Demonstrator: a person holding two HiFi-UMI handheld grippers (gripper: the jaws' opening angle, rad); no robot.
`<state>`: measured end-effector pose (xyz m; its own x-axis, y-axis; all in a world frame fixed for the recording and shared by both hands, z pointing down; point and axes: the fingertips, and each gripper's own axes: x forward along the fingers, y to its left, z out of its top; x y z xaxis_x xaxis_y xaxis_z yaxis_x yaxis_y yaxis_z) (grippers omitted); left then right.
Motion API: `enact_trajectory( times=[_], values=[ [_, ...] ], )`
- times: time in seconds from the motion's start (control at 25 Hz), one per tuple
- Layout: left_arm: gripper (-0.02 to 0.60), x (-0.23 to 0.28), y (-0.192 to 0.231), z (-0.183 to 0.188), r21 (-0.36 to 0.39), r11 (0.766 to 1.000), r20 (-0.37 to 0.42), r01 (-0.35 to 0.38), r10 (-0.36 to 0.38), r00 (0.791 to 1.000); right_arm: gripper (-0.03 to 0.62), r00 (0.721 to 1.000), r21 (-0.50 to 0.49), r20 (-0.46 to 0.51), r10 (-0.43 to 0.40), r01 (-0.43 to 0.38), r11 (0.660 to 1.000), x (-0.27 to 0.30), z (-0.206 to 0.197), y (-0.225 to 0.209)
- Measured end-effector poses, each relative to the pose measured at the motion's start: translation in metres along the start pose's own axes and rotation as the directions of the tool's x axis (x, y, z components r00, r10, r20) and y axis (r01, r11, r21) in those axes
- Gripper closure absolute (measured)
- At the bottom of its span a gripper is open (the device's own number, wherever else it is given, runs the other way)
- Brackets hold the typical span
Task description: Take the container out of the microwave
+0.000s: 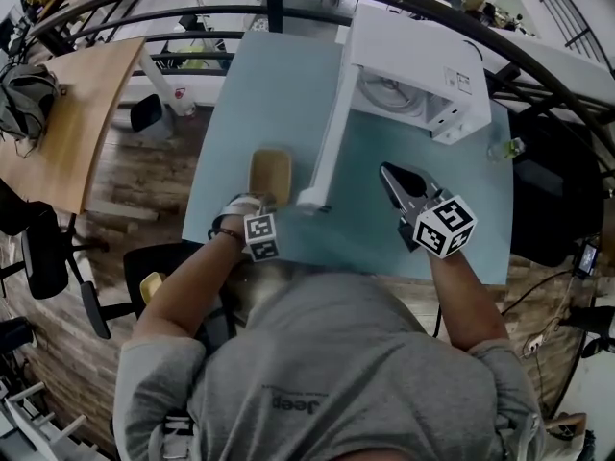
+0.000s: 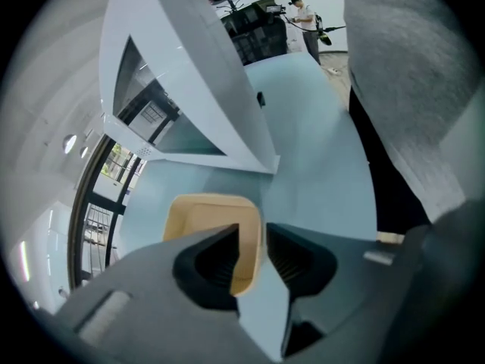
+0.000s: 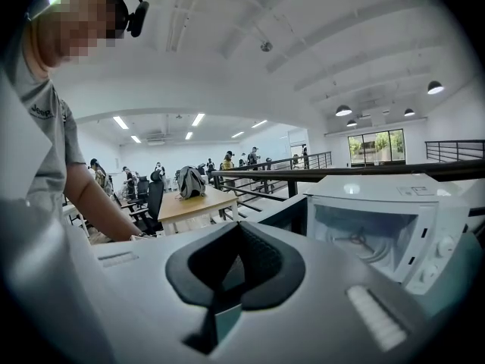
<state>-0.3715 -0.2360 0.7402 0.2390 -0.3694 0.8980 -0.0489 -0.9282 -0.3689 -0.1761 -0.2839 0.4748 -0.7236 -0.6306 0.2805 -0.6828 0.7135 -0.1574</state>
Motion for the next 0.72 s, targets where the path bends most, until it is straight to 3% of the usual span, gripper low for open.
enact_trajectory(
  times=[0.16,0.48,0.72],
  values=[
    [0.451,-0.010,0.003,0.005,-0.042,0.999,0.030,-0.008,0.009,0.999,0.591,1.000,0.003,0.008,-0.001,0.001,1.000,-0.004,0.002,-0.002],
    [0.463,-0.026,0.003,0.010,-0.061,0.998,0.039,-0.020,0.022,0.999,0.591,1.000,0.007,0.018,0.004,-0.004,1.000,-0.010,0.005,-0.003],
    [0.495,-0.044,-0.002,0.028,-0.108,0.994,0.099,-0.018,0.029,0.995,0.591,0.999,0.006,0.029,0.014,-0.014,1.000,-0.014,0.005,0.002]
  ],
)
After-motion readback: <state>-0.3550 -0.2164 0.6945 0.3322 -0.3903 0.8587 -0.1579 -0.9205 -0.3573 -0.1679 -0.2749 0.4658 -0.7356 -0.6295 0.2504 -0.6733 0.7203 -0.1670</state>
